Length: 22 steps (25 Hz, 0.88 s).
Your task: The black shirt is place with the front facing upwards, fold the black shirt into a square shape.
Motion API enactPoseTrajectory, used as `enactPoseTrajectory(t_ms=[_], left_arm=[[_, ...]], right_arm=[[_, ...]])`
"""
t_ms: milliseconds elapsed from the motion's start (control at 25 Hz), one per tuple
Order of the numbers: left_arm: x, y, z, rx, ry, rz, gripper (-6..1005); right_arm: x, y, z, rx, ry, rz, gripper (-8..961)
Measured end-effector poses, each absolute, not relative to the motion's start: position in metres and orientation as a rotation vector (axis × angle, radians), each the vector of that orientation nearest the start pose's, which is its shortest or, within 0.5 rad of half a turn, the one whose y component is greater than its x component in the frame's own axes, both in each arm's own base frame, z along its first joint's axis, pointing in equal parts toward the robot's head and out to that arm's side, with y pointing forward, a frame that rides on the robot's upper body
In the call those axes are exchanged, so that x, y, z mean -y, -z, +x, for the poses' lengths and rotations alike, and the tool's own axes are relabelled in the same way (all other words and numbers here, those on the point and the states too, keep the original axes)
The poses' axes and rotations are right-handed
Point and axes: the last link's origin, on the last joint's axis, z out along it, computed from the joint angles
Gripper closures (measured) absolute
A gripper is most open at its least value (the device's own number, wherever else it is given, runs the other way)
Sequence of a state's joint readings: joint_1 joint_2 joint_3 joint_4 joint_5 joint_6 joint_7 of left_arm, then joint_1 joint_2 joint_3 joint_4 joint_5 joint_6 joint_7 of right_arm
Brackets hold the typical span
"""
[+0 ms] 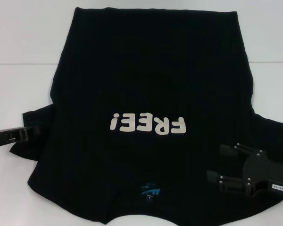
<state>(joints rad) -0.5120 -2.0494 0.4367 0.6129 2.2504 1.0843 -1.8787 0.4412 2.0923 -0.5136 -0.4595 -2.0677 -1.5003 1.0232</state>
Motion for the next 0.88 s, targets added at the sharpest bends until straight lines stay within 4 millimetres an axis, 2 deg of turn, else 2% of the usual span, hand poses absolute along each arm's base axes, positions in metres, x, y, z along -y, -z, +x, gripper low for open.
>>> enactPoseTrajectory(t_ms=[80, 320, 880], left_arm=[[-0.353, -0.037, -0.364, 1.400, 0.443, -1.989, 992], [-0.355, -0.044, -0.365, 1.380, 0.434, -1.973, 995], [-0.363, -0.093, -0.371, 1.294, 0.427, -1.873, 990]], right_arm=[[-0.288, 0.027, 0.311, -0.557, -0.685, -2.613, 37], [-0.288, 0.027, 0.311, -0.557, -0.685, -2.613, 37], [-0.290, 0.025, 0.309, -0.547, -0.691, -2.614, 37]])
